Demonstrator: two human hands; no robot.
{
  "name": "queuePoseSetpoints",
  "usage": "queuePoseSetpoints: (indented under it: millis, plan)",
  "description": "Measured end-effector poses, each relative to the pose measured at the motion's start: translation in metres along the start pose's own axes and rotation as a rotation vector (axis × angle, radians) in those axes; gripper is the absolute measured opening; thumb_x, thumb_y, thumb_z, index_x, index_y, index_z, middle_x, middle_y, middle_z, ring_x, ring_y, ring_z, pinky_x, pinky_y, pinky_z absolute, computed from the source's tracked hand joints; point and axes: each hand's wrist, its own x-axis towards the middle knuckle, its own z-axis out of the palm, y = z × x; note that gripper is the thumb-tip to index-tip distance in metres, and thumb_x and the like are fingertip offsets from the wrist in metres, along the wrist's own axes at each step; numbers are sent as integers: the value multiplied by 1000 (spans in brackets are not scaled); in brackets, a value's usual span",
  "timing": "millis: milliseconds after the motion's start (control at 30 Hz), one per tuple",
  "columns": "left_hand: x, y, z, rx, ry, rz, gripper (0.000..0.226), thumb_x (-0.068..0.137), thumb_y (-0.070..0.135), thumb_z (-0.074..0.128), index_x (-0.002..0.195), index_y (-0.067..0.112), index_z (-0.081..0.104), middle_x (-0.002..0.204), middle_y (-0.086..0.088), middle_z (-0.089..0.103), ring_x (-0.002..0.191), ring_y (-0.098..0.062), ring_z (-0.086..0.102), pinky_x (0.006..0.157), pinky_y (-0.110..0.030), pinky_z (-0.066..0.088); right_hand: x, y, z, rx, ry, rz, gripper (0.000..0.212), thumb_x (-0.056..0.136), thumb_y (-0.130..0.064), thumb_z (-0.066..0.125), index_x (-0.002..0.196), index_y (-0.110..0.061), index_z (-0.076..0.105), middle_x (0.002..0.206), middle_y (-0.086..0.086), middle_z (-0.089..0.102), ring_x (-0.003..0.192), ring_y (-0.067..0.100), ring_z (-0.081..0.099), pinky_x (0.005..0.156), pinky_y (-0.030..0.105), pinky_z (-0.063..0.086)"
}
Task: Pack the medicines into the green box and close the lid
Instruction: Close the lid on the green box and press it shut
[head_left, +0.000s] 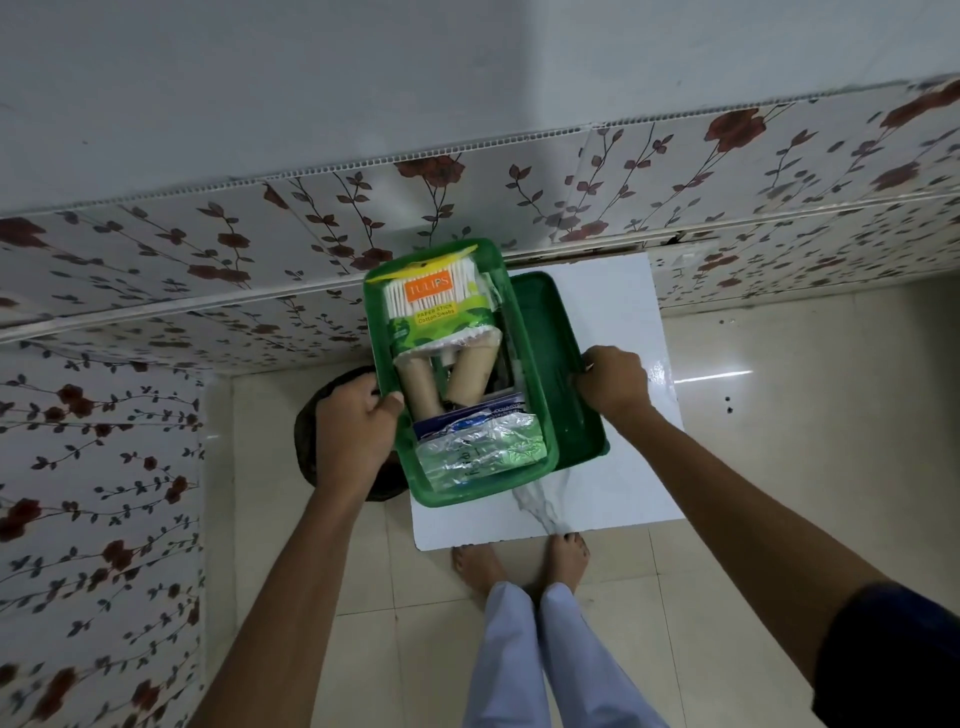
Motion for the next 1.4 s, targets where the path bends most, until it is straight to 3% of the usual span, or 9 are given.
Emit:
queuePoseSetpoints:
  millis: [100,333,567,700,867,1000,1100,1233,1400]
  plan:
    - [1,-4,6,-4,-26,-2,12,83,7,55,85,-1,65,80,-25,70,74,-40,66,70,-49,54,-9,1,-32,91,134,-1,28,84,-16,52,107,-6,66,99,19,70,87,35,64,78,35,51]
    - [-7,0,53,-15,-82,-33,15,82,7,53,76,-5,59,75,-23,68,70,-35,64,65,-42,52,-59,-25,-74,-5,436,-140,25,86,-27,52,99,-6,47,77,7,54,68,31,54,65,39,48]
    - [-10,9,75,-177,-130,-78,33,78,34,53,94,9,66,82,-16,72,73,-31,69,66,-50,59,-85,-48,-25,-58,389,-261,39,83,-37,54,104,-6,43,94,12,59,82,29,53,57,34,42]
    - [-12,12,64,-249,-142,-104,39,90,46,43,108,17,64,92,-6,69,82,-26,67,76,-48,58,-90,-55,2,-59,255,-279,58,82,-41,58,124,-5,42,119,17,51,105,33,50,78,41,47]
    - [-14,13,63,-323,-152,-121,30,92,49,37,101,33,61,101,-4,67,93,-27,65,86,-51,54,-73,-46,-7,-191,232,-294,50,85,-36,59,127,-15,44,130,14,44,118,31,39,96,42,36]
    - [-11,16,64,-314,-150,-76,22,87,54,36,80,53,56,88,5,66,92,-26,65,87,-53,52,-49,-30,-27,-95,149,-116,111,59,-57,77,144,-29,11,155,13,7,141,38,10,110,57,20]
    - [-6,21,66,-310,-159,-26,37,85,56,34,107,37,58,99,8,68,97,-16,64,89,-47,53,-33,-24,-28,45,-14,-84,128,53,-54,82,145,-28,-3,156,11,7,142,38,15,109,60,25]
    - [-5,24,67,-220,-147,54,31,95,43,37,114,27,55,82,15,62,79,-6,61,74,-34,53,-36,-27,-17,99,-12,-201,118,58,-45,83,145,-24,5,151,9,20,136,31,28,107,52,35]
    - [-1,19,70,-129,-105,108,31,93,39,42,112,21,58,89,2,68,79,-16,63,65,-31,49,-39,-26,-7,66,36,-246,115,62,-44,81,146,-24,5,151,7,20,135,30,29,106,54,37]
